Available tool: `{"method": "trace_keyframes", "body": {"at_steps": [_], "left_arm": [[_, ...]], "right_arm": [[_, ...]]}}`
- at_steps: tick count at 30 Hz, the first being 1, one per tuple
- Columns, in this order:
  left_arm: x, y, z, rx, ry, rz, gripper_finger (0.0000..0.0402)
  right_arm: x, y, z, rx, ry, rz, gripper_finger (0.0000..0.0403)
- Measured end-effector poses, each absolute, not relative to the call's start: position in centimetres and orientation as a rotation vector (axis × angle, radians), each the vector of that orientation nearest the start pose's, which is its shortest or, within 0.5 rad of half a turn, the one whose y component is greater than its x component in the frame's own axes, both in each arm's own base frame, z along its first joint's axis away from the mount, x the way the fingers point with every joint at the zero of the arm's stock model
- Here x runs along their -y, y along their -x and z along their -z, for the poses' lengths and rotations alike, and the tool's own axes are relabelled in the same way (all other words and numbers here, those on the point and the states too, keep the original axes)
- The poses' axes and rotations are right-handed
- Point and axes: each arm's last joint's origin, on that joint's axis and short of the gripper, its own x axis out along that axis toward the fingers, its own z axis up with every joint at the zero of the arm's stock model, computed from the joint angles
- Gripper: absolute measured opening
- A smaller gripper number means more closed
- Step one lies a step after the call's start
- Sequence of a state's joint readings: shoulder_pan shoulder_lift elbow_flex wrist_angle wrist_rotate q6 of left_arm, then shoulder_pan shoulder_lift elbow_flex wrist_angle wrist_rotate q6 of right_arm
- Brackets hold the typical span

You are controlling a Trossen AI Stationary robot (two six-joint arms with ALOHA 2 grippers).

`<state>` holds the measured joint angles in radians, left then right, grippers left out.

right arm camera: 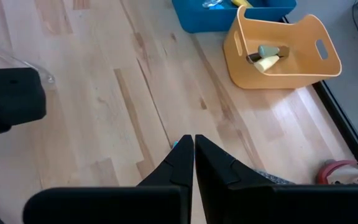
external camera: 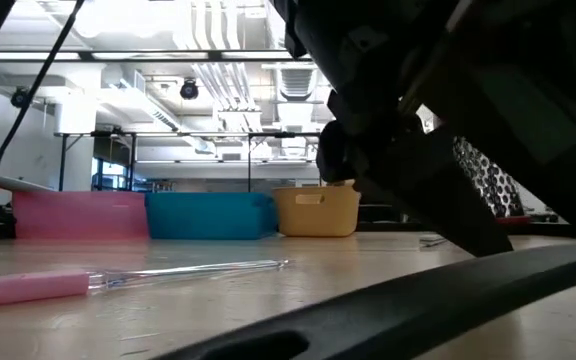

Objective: Pick & Place Kitchen Items
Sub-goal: Put the black serving spoon into the pink bin

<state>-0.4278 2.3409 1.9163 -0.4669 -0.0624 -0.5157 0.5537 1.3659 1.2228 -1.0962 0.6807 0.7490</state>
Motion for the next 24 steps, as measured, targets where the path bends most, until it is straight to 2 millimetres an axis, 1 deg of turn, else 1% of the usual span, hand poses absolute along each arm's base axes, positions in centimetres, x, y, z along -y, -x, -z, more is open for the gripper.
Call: {"method": "trace_keyframes", "body": {"at_steps": [7, 10, 17, 20, 22, 24], "left_arm": [[21.8, -46.6, -17.3, -0.908, 0.269, 0.124, 0.0266], [22.0, -46.4, -17.0, -0.917, 0.261, 0.121, 0.0266], [22.2, -46.5, -14.6, -0.946, 0.261, 0.092, 0.0266], [22.0, -46.6, -13.6, -0.939, 0.223, 0.054, 0.0263], [21.8, -46.5, -13.1, -0.930, 0.181, 0.005, 0.0250], [21.4, -46.3, -12.6, -0.935, 0.157, -0.034, 0.0224]], "right_arm": [[-11.4, -21.9, -30.1, -0.879, 0.033, 0.462, 0.0008], [-11.4, -21.9, -30.1, -0.879, 0.033, 0.462, 0.0008], [-11.4, -21.9, -30.1, -0.879, 0.033, 0.462, 0.0008], [-11.4, -21.9, -30.1, -0.879, 0.033, 0.462, 0.0008], [-11.4, -21.9, -30.1, -0.879, 0.033, 0.462, 0.0008], [-11.4, -21.9, -30.1, -0.879, 0.033, 0.462, 0.0008]]}}
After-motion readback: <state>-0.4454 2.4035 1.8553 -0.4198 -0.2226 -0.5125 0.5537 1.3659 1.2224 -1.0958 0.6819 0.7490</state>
